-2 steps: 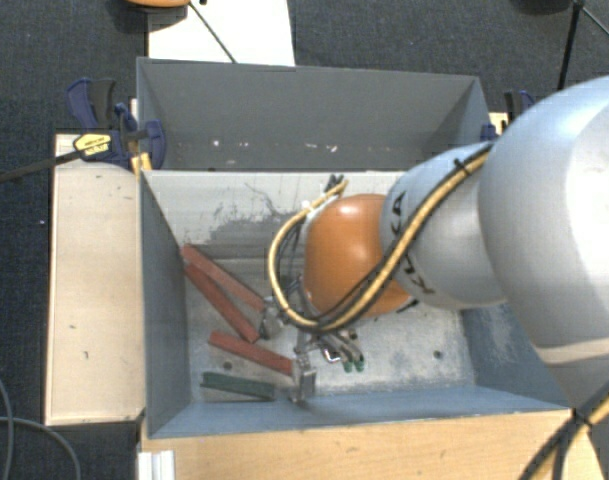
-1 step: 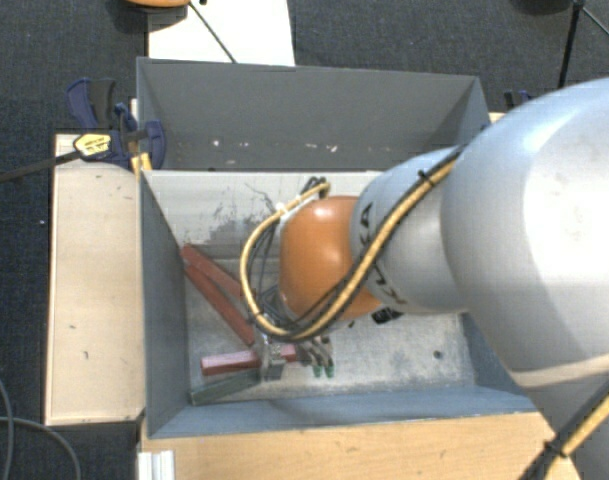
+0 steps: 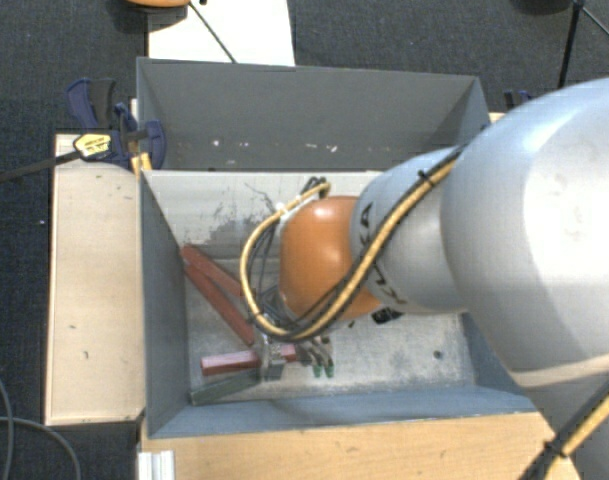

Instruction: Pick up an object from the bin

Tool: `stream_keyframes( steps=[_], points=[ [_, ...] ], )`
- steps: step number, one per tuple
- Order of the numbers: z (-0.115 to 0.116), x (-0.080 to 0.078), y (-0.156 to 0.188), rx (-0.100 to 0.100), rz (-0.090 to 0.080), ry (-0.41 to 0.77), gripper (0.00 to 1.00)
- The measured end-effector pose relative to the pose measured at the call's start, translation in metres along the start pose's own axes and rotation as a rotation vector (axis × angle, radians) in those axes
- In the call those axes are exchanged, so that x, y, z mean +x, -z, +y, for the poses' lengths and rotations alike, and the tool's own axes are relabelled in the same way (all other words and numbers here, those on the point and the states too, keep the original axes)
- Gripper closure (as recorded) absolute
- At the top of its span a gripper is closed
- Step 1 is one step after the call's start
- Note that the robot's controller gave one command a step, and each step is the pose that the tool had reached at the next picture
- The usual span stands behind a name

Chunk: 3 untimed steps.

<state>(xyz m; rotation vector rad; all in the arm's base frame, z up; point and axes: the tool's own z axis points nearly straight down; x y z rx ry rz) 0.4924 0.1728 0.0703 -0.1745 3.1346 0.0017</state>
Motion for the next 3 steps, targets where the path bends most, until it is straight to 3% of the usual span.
stream_keyframes(
  steps=[1,2,3],
  points=[
    [-0.027,-0.064,0.093,0.000,0.000,-0.060,1.00],
    [-0.027,-0.064,0.093,0.001,0.000,-0.059,1.00],
    [-0.036,-0.069,0.184,0.001,-0.001,-0.072,1.00]
  ],
)
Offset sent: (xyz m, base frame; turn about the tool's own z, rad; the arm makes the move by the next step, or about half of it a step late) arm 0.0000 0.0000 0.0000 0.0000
